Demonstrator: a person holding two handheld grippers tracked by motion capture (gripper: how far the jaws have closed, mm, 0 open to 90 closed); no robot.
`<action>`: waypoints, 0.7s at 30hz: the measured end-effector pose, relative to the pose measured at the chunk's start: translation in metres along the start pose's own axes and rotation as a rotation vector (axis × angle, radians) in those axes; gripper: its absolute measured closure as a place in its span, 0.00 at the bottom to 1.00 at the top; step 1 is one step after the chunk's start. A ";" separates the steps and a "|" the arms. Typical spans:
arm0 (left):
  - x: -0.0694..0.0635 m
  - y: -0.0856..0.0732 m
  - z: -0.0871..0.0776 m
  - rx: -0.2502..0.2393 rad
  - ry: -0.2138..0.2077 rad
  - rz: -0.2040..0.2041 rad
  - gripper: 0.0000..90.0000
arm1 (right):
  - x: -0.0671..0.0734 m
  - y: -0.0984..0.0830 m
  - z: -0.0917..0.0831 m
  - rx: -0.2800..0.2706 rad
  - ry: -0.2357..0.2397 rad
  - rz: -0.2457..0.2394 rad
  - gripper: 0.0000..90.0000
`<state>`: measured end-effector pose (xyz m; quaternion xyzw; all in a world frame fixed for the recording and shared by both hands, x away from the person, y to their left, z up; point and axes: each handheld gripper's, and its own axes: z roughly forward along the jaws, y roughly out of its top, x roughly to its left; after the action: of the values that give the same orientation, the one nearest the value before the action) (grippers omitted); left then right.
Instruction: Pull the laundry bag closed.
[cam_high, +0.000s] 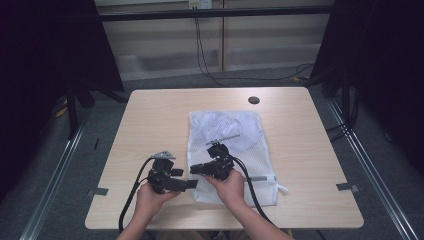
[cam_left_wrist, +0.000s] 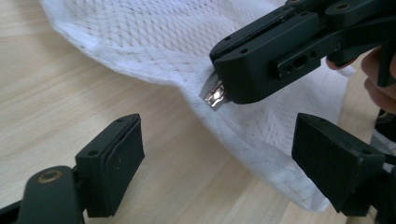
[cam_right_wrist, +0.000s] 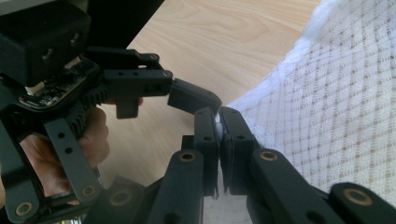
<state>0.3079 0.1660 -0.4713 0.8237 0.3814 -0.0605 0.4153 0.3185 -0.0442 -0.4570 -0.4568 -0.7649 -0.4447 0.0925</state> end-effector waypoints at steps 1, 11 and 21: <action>0.000 0.000 0.001 0.004 -0.002 0.002 0.20 | 0.000 0.000 0.000 -0.002 0.001 -0.004 0.96; -0.001 0.000 0.006 0.030 -0.020 0.022 0.33 | 0.003 0.002 -0.004 -0.016 0.009 -0.002 0.96; -0.002 0.002 0.007 0.019 -0.032 0.012 0.47 | 0.004 0.003 -0.006 -0.014 0.004 -0.007 0.96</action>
<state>0.3092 0.1584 -0.4738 0.8287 0.3690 -0.0748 0.4141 0.3169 -0.0454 -0.4496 -0.4536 -0.7632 -0.4515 0.0893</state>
